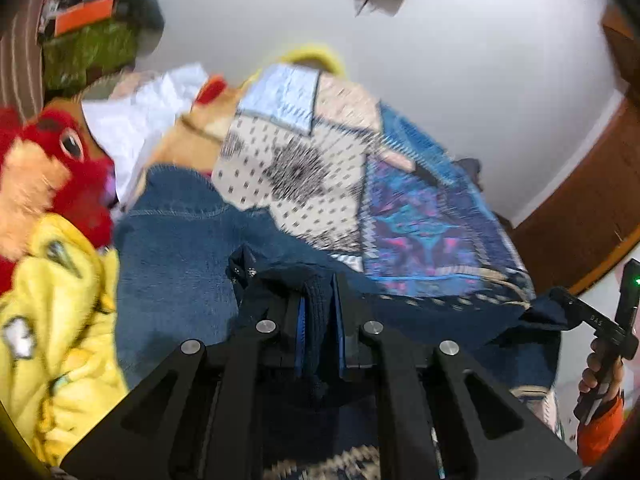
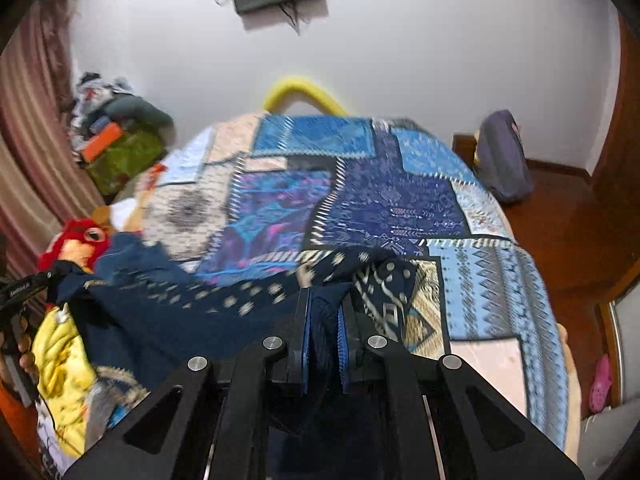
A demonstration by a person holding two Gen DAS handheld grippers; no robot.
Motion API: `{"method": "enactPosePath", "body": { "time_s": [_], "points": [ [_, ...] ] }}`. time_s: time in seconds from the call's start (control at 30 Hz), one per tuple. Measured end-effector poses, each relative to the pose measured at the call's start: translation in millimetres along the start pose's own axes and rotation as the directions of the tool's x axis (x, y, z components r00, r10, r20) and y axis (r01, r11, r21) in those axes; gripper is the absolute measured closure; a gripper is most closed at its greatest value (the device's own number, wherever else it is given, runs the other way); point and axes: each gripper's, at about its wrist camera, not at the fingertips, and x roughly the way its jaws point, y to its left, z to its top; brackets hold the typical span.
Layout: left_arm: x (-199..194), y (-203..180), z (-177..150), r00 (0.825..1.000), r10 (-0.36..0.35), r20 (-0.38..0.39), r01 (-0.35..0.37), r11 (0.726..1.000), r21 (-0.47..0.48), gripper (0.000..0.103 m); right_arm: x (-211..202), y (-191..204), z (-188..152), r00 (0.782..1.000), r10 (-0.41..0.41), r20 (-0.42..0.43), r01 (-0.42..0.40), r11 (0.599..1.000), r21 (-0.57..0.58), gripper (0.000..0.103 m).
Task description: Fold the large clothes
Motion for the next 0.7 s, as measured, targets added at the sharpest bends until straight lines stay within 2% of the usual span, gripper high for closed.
{"method": "enactPosePath", "body": {
  "time_s": [0.17, 0.23, 0.3, 0.33, 0.43, 0.53, 0.63, 0.67, 0.7],
  "points": [
    [56.1, 18.4, -11.1, 0.994, 0.076, -0.078, -0.076, 0.997, 0.003, 0.091, 59.6, -22.3, 6.4, 0.997, -0.010, -0.070, 0.014, 0.998, 0.056, 0.094],
    [64.3, 23.8, -15.9, 0.993, 0.083, -0.081, -0.084, 0.996, -0.003, 0.090, 65.0, -32.4, 2.8, 0.996, -0.057, -0.066, 0.061, 0.996, 0.059, 0.094],
    [61.4, 25.0, -16.6, 0.994, 0.077, -0.080, -0.078, 0.997, -0.007, 0.088, 65.1, -44.6, 2.3, 0.988, -0.143, -0.050, 0.145, 0.989, 0.042, 0.094],
    [59.2, 23.9, -15.1, 0.994, 0.074, -0.083, -0.075, 0.997, -0.010, 0.088, 63.4, -53.7, 2.0, 0.986, -0.155, -0.054, 0.157, 0.987, 0.041, 0.094],
    [42.3, 14.3, -6.8, 0.994, 0.073, -0.086, -0.072, 0.997, 0.020, 0.087, 46.9, -69.7, -2.2, 0.990, -0.122, -0.069, 0.125, 0.991, 0.039, 0.094],
    [17.7, -0.7, -0.4, 0.995, 0.078, -0.062, -0.074, 0.994, 0.077, 0.084, 20.2, -61.8, -10.6, 0.991, -0.131, -0.031, 0.129, 0.991, -0.042, 0.094],
    [-9.0, -18.0, 0.5, 0.997, 0.077, -0.030, -0.072, 0.989, 0.131, 0.072, -4.9, -39.3, -19.2, 0.995, -0.096, -0.001, 0.095, 0.988, -0.118, 0.094],
    [-18.5, -24.0, 0.0, 0.997, 0.079, -0.014, -0.076, 0.987, 0.143, 0.060, -12.7, -28.1, -22.4, 0.998, -0.066, 0.002, 0.066, 0.988, -0.141, 0.094],
    [-27.9, -29.6, -0.9, 0.997, 0.081, 0.009, -0.081, 0.985, 0.155, 0.054, -17.6, -18.7, -24.8, 0.999, -0.044, 0.004, 0.044, 0.987, -0.157, 0.094]
  ]
}}
